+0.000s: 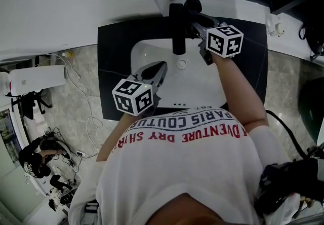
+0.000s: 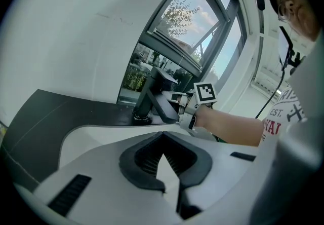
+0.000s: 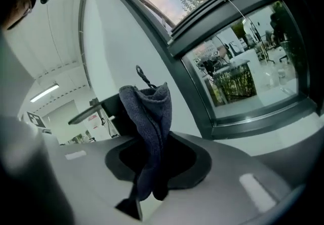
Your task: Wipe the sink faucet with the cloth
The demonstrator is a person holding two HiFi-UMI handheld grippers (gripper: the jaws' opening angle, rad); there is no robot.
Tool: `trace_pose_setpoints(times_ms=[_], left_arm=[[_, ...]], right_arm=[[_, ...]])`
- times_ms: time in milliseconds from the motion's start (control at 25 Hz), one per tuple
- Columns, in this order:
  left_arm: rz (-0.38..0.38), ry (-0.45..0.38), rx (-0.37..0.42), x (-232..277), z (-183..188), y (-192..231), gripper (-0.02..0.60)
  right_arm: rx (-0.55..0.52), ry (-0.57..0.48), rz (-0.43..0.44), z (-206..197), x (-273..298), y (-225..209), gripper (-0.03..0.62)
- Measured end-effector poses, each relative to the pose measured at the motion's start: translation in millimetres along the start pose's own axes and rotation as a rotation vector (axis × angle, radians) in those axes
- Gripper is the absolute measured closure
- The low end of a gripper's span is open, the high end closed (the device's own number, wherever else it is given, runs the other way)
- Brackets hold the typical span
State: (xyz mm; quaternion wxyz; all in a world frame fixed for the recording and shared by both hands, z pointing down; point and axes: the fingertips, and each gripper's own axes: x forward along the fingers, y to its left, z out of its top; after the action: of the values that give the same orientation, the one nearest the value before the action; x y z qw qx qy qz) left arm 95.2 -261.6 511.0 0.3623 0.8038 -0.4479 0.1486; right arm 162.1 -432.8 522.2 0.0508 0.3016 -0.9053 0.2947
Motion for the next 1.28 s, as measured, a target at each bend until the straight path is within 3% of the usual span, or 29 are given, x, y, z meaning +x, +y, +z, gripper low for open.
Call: trace_pose_setpoints(times_ms=[240, 640, 920, 1080, 1280], left_arm=[[-0.004, 0.006, 0.000, 3.8, -1.3, -0.5, 0.580], [-0.007, 0.013, -0.002, 5.1, -6.8, -3.6, 0.580], [-0.009, 0.009, -0.005, 1.0, -7.9, -2.2, 0.580], [-0.016, 0.012, -0.006, 0.7, -11.3, -3.7, 0.580], [-0.017, 0.012, -0.003, -0.9, -10.6, -4.1, 0.580]], right_arm=[[0.074, 0.126, -0.086, -37.0, 10.7, -20.5, 0.513], [0.069, 0.204, -0.149, -48.7, 15.1, -30.0, 0.513], [0.133, 0.093, -0.110, -38.2, -14.3, -6.0, 0.513], [0.269, -0.018, -0.041, -40.4, -32.5, 7.5, 0.513], [0.479, -0.106, 0.116, -51.7, -31.3, 25.0, 0.513]])
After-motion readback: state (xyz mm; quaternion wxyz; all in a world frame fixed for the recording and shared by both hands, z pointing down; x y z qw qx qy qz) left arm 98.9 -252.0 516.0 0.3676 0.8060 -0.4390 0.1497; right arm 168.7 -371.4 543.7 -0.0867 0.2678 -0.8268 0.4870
